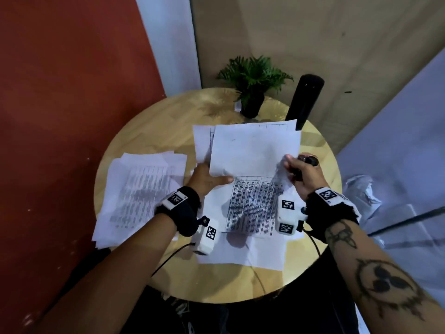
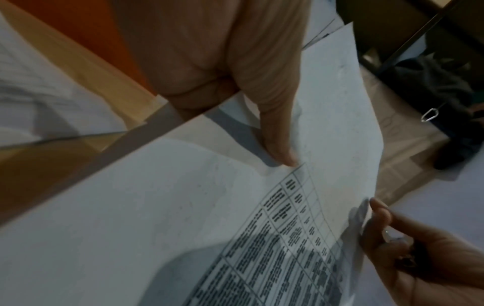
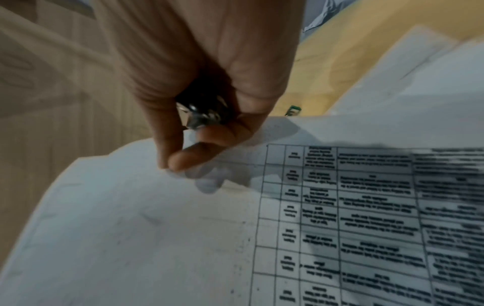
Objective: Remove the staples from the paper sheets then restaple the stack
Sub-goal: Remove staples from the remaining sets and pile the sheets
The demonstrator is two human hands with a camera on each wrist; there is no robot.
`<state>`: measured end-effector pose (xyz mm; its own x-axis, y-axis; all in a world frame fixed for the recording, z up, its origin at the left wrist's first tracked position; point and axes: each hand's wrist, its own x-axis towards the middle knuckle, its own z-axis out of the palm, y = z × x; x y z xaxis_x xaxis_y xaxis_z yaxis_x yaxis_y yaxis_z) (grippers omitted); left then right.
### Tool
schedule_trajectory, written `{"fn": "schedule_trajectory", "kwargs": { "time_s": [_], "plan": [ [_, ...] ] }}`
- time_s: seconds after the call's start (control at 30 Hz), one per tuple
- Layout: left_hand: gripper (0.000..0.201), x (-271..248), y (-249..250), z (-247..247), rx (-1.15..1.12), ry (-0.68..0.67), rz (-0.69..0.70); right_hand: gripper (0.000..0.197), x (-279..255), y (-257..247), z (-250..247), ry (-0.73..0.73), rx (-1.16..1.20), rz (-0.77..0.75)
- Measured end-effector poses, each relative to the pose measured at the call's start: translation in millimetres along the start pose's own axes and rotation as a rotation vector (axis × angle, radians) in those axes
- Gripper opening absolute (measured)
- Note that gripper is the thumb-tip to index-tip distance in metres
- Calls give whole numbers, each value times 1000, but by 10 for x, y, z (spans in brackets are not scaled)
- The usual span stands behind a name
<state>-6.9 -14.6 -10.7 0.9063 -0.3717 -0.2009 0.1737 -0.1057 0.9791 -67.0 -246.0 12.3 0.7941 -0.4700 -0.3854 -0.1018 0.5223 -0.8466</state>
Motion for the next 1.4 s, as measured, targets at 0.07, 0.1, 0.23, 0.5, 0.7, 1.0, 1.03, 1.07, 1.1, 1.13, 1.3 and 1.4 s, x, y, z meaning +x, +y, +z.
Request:
{"fn": "schedule_trajectory", "kwargs": {
  "time_s": [0.07, 0.1, 0.23, 0.5, 0.7, 1.0, 1.03, 1.07, 1.1, 1.13, 1.3, 1.4],
  "plan": [
    [43, 1, 97, -68, -4, 3, 16, 26, -6, -142, 64, -17, 14, -14],
    [39, -13, 145, -102, 16, 0, 15, 30, -11, -194, 79, -22, 23, -22],
    [18, -93, 334, -243, -22, 192, 43, 31, -148, -396, 151, -61, 82, -56],
    [42, -120, 957, -362, -197, 129, 122, 33, -488, -640, 193, -162, 105, -105],
    [27, -296, 1275, -359, -156, 88, 280, 29, -674, -671, 246, -90, 137, -84],
    [12, -739, 2238, -648, -152, 257, 482, 28, -1183, -1170, 616, -203, 279, -243],
    [24, -797, 2365, -693, -122, 232, 515, 28, -1217, -1211, 659, -209, 295, -249],
    [38, -855, 2453, -704, -68, 191, 546, 29, -1242, -1235, 678, -217, 313, -251],
    [51, -921, 2532, -697, -6, 151, 568, 31, -1262, -1257, 695, -237, 329, -248],
    [58, -976, 2591, -679, 52, 127, 588, 37, -1279, -1271, 710, -264, 341, -245],
    [44, -1091, 2729, -585, 243, 230, 656, 71, -1348, -1284, 724, -313, 365, -288],
    [52, -1137, 2750, -571, 366, 190, 613, 36, -1366, -1291, 698, -221, 376, -266]
  ]
}}
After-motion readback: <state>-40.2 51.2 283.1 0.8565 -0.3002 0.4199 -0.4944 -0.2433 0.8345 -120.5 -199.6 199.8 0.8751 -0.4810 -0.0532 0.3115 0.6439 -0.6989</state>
